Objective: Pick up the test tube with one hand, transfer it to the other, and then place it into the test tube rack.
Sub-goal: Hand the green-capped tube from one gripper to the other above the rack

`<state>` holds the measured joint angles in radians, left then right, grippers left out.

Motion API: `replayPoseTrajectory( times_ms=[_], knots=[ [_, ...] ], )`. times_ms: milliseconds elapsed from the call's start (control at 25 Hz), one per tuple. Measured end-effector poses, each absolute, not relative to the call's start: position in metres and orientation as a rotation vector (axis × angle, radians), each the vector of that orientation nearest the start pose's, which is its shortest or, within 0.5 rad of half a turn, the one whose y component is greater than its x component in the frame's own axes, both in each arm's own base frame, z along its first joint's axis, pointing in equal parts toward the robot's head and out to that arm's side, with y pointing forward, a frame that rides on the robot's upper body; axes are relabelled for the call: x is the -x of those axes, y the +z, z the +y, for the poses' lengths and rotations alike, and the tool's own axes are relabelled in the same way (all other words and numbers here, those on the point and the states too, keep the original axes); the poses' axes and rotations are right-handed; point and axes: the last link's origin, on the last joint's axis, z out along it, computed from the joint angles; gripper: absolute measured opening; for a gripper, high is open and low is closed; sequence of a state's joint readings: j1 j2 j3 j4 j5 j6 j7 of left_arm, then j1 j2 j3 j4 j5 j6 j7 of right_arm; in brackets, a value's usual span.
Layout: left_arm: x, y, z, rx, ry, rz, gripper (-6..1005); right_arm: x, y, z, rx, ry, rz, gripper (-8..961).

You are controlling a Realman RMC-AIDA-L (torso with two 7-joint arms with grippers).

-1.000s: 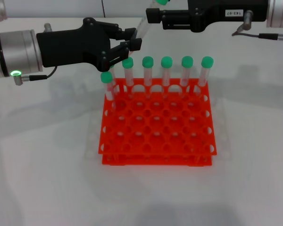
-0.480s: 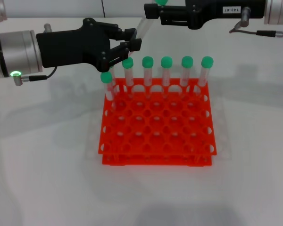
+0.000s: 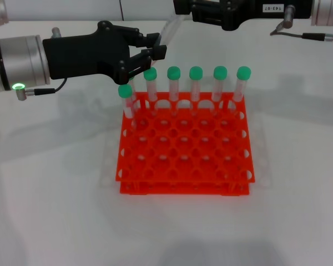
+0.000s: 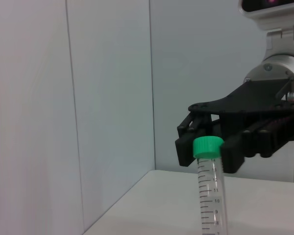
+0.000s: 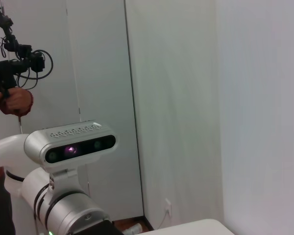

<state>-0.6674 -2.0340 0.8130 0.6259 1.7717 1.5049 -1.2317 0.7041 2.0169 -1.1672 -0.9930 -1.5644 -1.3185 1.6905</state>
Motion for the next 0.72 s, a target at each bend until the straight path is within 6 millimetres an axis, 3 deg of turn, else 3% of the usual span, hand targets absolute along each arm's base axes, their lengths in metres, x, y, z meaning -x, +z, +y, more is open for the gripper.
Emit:
replayPoseTrajectory(
  times_ms=[160, 720],
  knots=[
    [0.1986, 0.0124, 0.3775, 2.701, -0.824, -0.199, 231, -0.0941, 0.0298, 0.4010, 2.736, 0.877, 0.226, 335],
    [0.1992, 0.0123, 0.3768, 2.700, -0.827, -0.202, 232, -0.0926, 0.0298, 0.4003, 2.739, 0.893, 0.228, 278]
  ],
)
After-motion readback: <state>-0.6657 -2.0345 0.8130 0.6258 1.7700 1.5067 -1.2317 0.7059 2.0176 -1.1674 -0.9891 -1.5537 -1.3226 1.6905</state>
